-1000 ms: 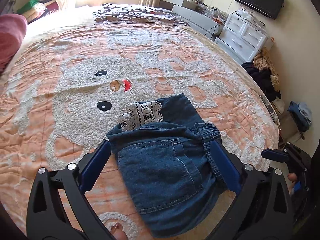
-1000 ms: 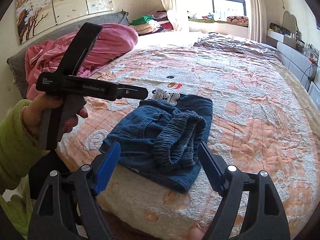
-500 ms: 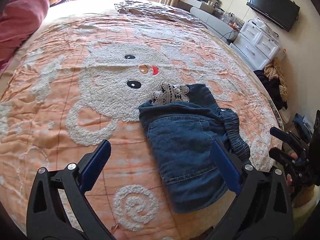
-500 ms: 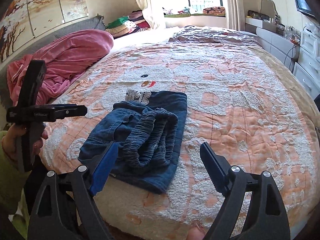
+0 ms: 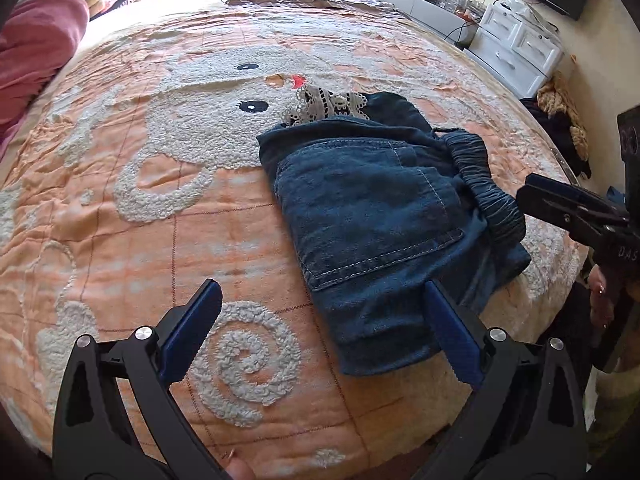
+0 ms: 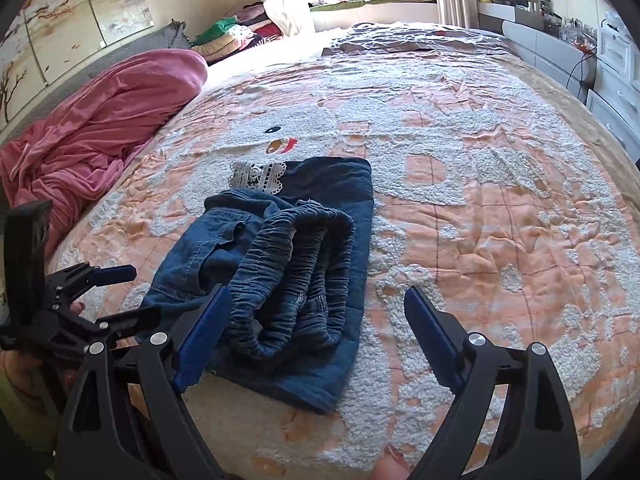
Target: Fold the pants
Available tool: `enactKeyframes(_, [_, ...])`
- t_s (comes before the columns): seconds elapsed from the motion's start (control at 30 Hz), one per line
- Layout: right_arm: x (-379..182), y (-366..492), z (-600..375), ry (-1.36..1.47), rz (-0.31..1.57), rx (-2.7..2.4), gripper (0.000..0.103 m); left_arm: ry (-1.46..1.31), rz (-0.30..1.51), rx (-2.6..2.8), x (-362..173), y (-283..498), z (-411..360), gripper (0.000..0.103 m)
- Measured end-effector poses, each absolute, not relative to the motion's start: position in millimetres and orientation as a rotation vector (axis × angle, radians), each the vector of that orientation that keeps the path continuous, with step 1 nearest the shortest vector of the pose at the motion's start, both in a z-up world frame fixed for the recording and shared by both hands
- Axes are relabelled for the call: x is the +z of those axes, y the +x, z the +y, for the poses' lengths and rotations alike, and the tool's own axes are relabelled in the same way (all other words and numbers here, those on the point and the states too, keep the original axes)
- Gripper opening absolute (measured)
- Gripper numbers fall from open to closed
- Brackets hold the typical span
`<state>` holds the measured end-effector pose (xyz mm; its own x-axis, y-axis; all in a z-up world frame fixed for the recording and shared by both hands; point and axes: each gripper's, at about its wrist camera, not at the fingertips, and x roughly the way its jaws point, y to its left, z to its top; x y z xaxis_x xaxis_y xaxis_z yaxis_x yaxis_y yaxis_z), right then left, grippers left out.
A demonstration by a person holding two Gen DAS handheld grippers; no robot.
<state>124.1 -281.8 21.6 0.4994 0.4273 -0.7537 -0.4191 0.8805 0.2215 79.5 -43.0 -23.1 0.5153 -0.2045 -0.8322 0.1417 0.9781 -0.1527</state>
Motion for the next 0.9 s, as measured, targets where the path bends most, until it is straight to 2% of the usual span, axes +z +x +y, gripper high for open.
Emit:
enactKeyframes(0.2, [-6, 140, -280, -0.091, 0.951, 0.396, 0.087, -0.111, 1.035, -0.211, -36, 82, -39, 0.093])
enactKeyframes(0.37, [-20, 148, -297, 0.008, 1.006, 0.403, 0.088, -0.123, 1.033, -0.211, -41, 83, -39, 0.094])
enactKeyframes(0.67, [16, 123, -287, -0.124, 0.857, 0.339, 0.089, -0.126, 1.011, -0.236, -27, 74, -38, 0.093])
enactKeyframes(0.9, [45, 103, -284, -0.216, 0.744, 0.311, 0.094, -0.128, 0.963, -0.249, -6, 61, -36, 0.093])
